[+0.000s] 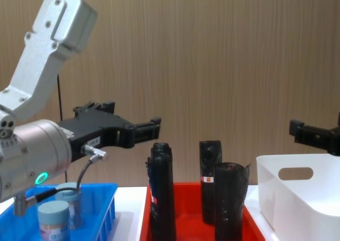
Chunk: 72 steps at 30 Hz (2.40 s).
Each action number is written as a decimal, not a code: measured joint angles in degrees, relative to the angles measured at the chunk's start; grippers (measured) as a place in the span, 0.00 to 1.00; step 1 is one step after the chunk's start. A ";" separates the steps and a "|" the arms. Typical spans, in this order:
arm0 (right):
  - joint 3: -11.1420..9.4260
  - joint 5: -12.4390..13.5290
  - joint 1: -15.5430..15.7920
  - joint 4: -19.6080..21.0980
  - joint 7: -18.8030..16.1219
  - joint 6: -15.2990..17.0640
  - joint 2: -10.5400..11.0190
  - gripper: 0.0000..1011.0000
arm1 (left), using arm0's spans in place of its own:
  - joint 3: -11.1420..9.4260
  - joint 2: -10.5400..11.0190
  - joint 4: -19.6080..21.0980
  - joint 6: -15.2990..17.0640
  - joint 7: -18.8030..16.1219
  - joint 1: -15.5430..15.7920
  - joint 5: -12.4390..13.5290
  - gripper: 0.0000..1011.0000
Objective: Pick the cotton swabs from the blue box and place them into the white box.
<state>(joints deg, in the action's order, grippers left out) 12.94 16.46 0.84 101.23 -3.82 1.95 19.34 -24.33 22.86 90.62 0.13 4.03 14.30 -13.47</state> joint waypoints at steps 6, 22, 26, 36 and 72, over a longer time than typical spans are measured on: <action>0.00 0.00 0.00 0.00 0.00 0.00 0.00 0.99 | 0.82 0.45 -0.89 0.78 -0.16 -0.04 -1.79 0.99; 0.00 0.00 0.00 0.00 0.00 0.00 0.00 0.99 | 2.94 1.72 -0.99 6.20 -6.33 -1.75 -7.25 0.99; 0.00 0.00 0.00 0.00 0.00 0.00 0.00 0.99 | 3.36 1.96 -0.78 8.06 -7.91 -2.20 -8.37 0.99; 0.00 0.00 0.00 0.00 0.00 0.00 0.00 0.99 | 4.37 2.08 -1.87 12.15 -10.30 -2.33 -10.92 0.99; 0.00 0.00 0.00 0.00 0.00 0.00 0.00 0.99 | 6.97 -0.88 -13.05 18.85 -9.57 3.43 -15.04 0.99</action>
<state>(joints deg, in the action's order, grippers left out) 12.94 16.46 0.84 101.23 -3.82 1.95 19.33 -17.36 21.98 77.57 18.98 -5.54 17.72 -28.51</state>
